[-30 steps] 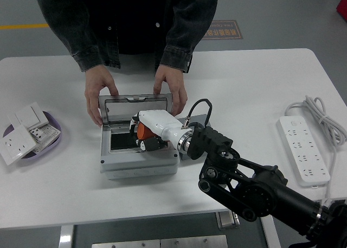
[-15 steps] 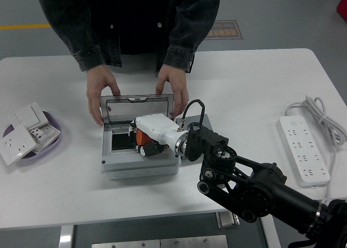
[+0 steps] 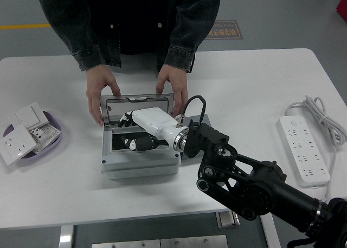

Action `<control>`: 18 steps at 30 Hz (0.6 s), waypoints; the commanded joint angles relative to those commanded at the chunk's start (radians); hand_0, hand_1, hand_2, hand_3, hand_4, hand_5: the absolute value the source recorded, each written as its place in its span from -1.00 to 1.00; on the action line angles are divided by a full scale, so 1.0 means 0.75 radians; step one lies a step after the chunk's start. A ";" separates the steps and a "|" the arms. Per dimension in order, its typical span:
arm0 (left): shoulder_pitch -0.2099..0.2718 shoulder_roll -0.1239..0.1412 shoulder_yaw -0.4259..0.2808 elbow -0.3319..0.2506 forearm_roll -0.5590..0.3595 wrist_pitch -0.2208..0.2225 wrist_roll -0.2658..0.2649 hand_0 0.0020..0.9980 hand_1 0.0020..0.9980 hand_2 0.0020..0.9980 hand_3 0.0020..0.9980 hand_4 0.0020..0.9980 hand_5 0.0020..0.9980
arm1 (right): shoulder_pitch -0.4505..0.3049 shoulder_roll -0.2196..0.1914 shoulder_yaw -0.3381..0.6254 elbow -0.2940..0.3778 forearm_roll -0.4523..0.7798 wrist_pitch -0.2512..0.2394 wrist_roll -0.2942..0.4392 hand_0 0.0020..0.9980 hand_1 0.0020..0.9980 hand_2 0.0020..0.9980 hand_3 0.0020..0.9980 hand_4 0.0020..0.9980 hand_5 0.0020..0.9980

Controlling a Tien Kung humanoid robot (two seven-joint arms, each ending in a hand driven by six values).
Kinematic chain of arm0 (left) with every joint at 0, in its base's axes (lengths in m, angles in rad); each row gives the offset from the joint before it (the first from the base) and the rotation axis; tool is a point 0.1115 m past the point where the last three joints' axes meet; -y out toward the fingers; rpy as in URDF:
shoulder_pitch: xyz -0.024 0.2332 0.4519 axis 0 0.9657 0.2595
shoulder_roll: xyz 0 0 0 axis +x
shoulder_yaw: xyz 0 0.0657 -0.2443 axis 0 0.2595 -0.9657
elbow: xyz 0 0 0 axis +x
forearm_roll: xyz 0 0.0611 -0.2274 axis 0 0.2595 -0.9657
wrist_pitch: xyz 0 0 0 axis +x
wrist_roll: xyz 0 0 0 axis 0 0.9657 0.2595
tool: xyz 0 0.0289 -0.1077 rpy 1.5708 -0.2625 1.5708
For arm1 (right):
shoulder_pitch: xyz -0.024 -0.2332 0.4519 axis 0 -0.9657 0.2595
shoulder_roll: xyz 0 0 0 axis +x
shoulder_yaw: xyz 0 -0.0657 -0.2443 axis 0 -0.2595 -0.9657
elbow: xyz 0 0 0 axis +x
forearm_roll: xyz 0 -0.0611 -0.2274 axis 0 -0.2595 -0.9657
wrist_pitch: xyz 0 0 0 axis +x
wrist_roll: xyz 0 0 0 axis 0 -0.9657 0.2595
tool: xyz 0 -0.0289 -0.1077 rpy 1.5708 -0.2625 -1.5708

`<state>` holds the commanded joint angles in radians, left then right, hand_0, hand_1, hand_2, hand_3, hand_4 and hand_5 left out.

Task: Pick up the cylinder from the cube,place it in the box,flap close box

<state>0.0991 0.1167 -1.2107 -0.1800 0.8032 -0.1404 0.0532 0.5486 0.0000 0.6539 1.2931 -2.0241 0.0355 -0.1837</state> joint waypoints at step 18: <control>0.008 -0.007 -0.011 0.000 0.008 -0.001 0.002 0.28 0.36 0.36 0.48 0.64 -0.36 | 0.029 -0.036 0.056 0.131 0.636 0.028 0.102 0.26 0.30 0.33 0.38 0.20 -0.20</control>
<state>0.1051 0.1114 -1.2189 -0.1800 0.8089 -0.1412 0.0549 0.5701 -0.0270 0.6961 1.3915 -1.5471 0.0564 -0.1072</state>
